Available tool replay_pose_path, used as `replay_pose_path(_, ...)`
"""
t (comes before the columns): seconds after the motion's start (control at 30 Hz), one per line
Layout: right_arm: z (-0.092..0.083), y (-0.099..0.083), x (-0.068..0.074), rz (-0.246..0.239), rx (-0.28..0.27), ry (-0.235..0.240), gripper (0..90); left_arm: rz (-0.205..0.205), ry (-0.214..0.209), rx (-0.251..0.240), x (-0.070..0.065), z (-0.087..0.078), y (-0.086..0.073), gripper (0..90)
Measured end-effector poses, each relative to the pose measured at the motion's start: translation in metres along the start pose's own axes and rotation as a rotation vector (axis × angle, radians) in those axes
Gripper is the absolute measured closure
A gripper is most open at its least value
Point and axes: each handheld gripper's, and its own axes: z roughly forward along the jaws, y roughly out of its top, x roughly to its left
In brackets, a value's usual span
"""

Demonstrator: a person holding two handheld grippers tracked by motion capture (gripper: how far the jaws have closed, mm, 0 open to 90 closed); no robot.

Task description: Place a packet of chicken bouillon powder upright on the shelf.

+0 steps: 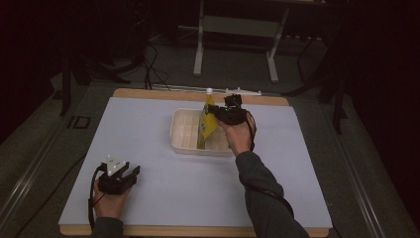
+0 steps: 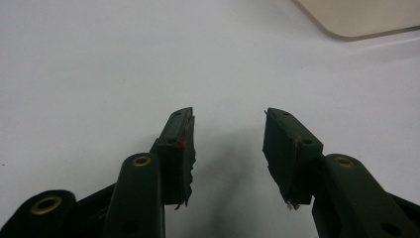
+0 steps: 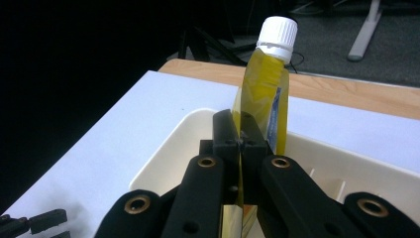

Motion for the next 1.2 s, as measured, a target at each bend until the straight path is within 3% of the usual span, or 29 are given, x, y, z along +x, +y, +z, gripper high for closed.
replay_pose_path(0.37, 0.004, 0.004, -0.004, 0.022, 0.011, -0.006, 90.0, -0.002, 0.0, 0.0, 0.0, 0.0, 0.0, 54.9)
replay_pose_path(0.6, 0.004, 0.007, -0.003, 0.007, 0.034, -0.004, 88.9, -0.001, 0.001, 0.0, 0.0, 0.0, 0.0, 54.8)
replay_pose_path(0.73, 0.006, 0.002, 0.003, -0.057, 0.04, -0.019, 81.1, -0.002, 0.0, 0.0, 0.0, 0.0, 0.0, 54.8)
replay_pose_path(0.93, 0.005, 0.0, 0.006, -0.08, 0.042, -0.007, 69.5, -0.005, 0.001, -0.003, 0.0, 0.0, 0.0, 54.8)
replay_pose_path(0.97, 0.003, 0.001, 0.008, -0.109, 0.037, -0.015, 64.6, -0.006, 0.001, -0.003, 0.0, -0.001, 0.0, 54.8)
replay_pose_path(1.2, -0.005, 0.003, 0.014, -0.184, 0.039, -0.05, 58.3, -0.007, 0.003, -0.007, 0.0, -0.001, 0.0, 54.7)
